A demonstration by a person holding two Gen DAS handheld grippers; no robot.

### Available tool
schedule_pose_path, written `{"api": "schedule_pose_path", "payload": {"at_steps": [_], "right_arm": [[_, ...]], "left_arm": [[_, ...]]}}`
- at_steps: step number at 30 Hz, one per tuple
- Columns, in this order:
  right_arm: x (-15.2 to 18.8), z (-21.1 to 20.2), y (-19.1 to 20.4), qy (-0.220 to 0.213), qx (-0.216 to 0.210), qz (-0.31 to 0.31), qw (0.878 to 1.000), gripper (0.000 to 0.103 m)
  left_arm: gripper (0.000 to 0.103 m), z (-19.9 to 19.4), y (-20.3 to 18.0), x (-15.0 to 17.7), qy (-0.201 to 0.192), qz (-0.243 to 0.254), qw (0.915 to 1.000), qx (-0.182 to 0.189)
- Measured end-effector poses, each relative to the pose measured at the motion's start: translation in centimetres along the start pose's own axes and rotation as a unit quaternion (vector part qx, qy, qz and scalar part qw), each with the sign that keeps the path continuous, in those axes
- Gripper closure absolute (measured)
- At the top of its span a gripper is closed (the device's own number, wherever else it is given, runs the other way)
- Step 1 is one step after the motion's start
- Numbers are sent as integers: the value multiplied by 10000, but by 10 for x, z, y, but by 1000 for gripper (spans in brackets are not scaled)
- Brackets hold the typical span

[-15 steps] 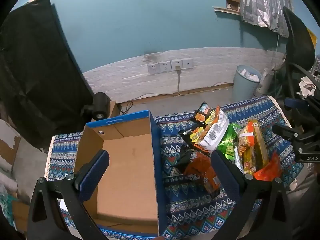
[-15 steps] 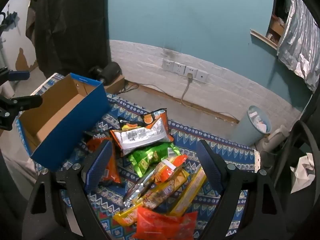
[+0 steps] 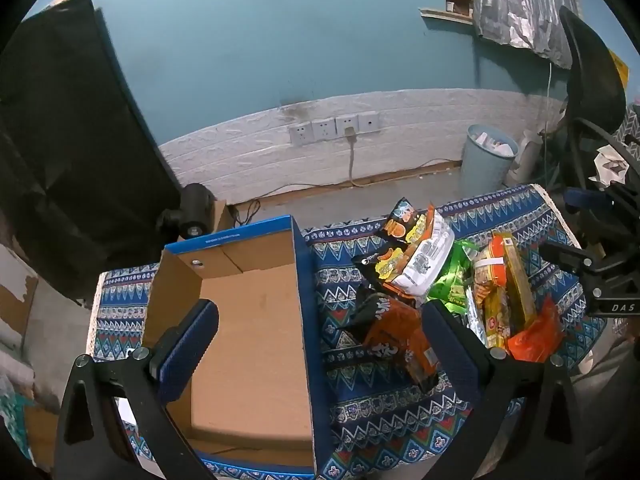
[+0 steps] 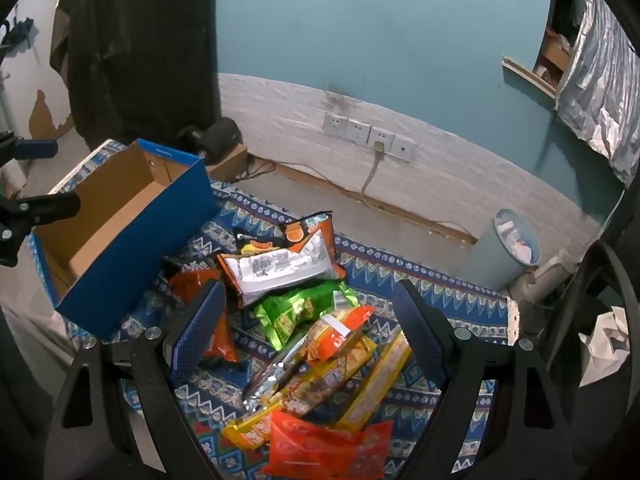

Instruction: Organize snacks

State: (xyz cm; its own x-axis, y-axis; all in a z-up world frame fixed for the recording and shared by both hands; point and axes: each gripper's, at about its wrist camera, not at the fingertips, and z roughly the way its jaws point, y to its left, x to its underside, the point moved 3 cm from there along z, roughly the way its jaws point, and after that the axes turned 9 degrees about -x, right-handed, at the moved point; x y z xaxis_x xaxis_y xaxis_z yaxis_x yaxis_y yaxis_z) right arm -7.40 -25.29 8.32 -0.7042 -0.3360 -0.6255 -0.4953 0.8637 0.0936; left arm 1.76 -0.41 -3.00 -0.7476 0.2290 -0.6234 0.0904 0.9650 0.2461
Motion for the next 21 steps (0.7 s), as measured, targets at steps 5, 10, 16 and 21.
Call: {"api": "schedule_pose_path", "payload": {"at_steps": [5,10,16,21], "right_arm": [[0,2,0,40,1,-27,10000,19],[-1,3,4,77,19,-77,9999,19],[-2,5,5,107,88,-71,9999,19],[-1,5,4,118,85,-53,9999,19]], "left_arm": [[1,0,-1,1,25,28,10000,21],[1,1,-2,1,57,25,10000,22],[1,2,-3,2,69,49,10000,5],[1,2,-3,2,70,59,10000,-3]]}}
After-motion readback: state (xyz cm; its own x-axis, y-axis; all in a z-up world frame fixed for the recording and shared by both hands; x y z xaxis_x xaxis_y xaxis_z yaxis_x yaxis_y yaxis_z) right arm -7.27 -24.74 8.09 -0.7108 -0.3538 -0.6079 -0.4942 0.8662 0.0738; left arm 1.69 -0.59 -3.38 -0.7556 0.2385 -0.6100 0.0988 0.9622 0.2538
